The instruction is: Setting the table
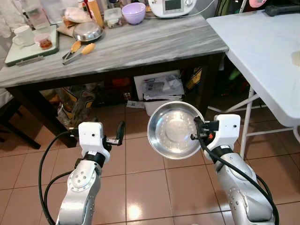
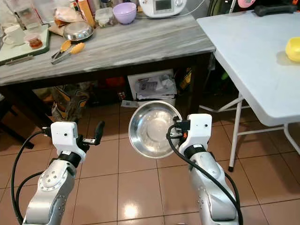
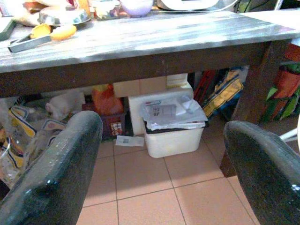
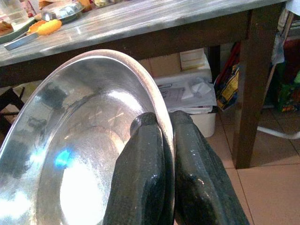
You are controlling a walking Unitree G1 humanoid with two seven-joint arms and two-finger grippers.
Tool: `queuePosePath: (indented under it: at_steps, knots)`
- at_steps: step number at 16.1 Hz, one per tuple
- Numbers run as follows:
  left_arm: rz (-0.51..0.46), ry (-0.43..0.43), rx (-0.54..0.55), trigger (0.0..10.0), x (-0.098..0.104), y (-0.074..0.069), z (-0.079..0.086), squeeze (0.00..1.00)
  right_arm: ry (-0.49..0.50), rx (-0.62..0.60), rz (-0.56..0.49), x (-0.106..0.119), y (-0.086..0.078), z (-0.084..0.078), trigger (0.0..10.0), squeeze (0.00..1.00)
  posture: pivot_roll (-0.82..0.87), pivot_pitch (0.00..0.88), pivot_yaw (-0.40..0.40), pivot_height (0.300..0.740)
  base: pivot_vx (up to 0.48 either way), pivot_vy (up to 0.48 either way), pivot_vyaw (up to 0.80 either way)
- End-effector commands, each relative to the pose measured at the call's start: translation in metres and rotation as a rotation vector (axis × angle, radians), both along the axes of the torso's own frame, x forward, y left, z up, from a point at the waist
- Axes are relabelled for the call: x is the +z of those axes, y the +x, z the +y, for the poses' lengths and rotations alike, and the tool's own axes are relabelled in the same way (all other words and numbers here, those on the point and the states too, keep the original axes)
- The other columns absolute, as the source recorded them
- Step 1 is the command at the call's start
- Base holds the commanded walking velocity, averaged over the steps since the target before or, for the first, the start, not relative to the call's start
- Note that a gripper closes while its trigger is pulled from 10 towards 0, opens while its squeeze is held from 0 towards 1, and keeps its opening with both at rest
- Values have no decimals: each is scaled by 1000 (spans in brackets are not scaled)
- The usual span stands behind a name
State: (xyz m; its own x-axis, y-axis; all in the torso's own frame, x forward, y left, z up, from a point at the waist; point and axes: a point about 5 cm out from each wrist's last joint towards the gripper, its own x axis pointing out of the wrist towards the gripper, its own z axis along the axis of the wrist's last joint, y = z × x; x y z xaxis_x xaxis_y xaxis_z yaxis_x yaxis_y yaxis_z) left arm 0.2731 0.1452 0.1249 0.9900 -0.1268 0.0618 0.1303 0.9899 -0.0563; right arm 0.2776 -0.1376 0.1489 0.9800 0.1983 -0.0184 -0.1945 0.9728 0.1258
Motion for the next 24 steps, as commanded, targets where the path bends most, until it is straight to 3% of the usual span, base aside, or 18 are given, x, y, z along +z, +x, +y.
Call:
queuePosePath:
  at_steps: [1,15,24]
  knots:
    - [3,13,4,10000,-1,-1,6,0,13,18,-7,1,0,7,10000,0,-259,130,132,740,319,0,0]
    - [15,16,-17,10000,-3,-2,3,0,5,9,-11,-1,0,7,10000,0,-246,136,145,740,323,0,0]
    - [20,19,-31,10000,-5,-1,2,0,-11,9,-9,-2,0,5,10000,0,-252,131,134,740,324,0,552]
